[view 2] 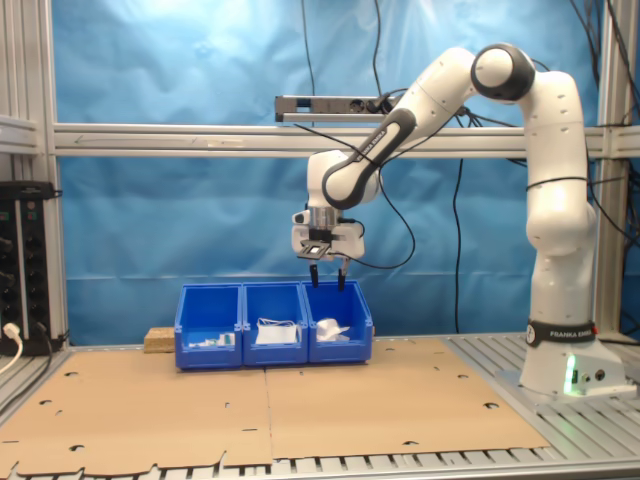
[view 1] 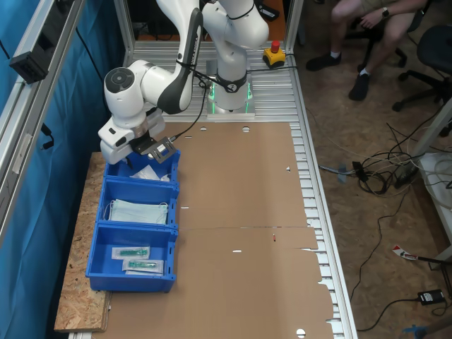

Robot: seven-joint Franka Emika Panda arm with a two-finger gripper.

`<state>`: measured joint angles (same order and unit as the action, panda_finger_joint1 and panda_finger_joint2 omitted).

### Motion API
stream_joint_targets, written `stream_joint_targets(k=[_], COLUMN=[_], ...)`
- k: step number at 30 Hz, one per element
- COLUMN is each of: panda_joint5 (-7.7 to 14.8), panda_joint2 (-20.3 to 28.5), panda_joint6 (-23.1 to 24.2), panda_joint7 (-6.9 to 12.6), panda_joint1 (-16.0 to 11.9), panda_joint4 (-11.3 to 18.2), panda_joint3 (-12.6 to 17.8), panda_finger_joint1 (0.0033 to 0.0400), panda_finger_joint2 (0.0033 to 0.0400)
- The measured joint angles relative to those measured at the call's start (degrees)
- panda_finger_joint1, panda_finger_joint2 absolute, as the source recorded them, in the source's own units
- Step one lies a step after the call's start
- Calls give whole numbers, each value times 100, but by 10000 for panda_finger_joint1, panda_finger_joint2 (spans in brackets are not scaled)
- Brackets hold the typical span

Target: Pick and place sorting task of medical equipment.

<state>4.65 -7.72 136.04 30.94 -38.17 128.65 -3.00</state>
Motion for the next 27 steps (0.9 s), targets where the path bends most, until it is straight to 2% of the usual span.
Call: stream_joint_targets(k=[4,5,13,16,18,19,27], panda_joint5=[0,0,0,0,0,0,-20], panda_joint2=[88,124,604,879,1168,1168,1863], panda_joint6=[-49,-79,-473,-634,-816,-816,-1309], panda_joint7=[0,0,0,0,0,0,0], panda_joint1=[26,39,264,431,646,646,1348], panda_joint4=[58,75,167,198,216,216,220], panda_joint3=[-62,-82,-343,-462,-576,-576,-828], panda_finger_joint1=[372,394,394,399,399,399,400], panda_finger_joint2=[372,394,394,399,399,399,400])
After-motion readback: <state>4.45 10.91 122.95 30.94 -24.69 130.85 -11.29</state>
